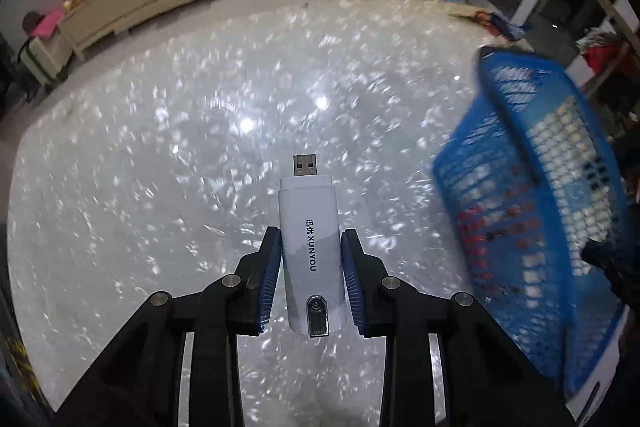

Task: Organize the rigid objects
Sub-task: 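Close the left tool on the white USB stick and lift it, then carry the USB stick into the basket and open the left tool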

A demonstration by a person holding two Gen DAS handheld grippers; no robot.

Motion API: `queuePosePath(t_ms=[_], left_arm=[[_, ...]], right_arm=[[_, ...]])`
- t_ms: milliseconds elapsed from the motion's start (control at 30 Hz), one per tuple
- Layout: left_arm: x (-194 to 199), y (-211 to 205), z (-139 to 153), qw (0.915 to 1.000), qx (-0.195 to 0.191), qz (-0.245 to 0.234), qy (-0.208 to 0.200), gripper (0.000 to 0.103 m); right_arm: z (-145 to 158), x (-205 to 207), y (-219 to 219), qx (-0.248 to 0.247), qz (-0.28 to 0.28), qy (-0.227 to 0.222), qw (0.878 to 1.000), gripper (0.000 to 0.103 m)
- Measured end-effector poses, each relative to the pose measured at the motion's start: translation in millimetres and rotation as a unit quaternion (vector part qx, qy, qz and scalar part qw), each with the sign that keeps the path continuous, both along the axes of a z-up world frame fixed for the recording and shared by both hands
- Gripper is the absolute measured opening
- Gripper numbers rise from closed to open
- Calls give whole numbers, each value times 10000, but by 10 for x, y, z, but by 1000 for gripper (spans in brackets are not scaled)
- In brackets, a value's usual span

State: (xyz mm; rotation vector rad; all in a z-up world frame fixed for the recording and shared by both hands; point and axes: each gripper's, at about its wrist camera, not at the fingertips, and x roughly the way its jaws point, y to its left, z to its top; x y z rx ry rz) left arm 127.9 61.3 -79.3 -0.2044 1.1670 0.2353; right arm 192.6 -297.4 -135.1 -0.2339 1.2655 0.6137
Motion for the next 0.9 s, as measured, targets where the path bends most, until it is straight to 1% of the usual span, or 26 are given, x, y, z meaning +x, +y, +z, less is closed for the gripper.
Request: queuePosePath(t_ms=[133,233,300,433,533,600,700,733,800,833,900], left_arm=[[-62,-115,347,9987,317,-325,-215,34],[-106,-225,583,9952,691,-585,-379,34],[-145,-317,745,9923,792,-811,-503,34],[-167,-509,963,9850,1000,-1246,-651,34],[-176,-711,1088,9775,1028,-1670,-775,34],[-166,-896,1137,9675,1141,-2069,-901,34],[-138,-1125,1134,9544,1247,-2473,-1111,34],[-131,-1183,1127,9512,1233,-2570,-1180,34],[-99,-1324,1078,9407,1202,-2892,-1302,34],[-73,-1421,1034,9332,1181,-3115,-1349,34],[-30,-1540,956,9255,1125,-3359,-1341,34]], right_arm=[[22,2,-15,3,-17,-20,10000,9],[39,-5,-31,13,-29,-31,10000,9],[50,-7,-34,34,-28,-36,10000,9],[67,-2,-29,52,-17,-47,10000,9],[77,-2,-21,70,-14,-53,10000,9],[83,-3,-17,73,-14,-55,10000,9],[86,-5,-23,85,-21,-53,9999,9],[85,-7,-26,89,-20,-51,9999,9],[77,-5,-38,94,-28,-42,9999,9],[69,-3,-45,101,-38,-26,9999,9],[54,8,-56,165,-55,36,9998,9]])
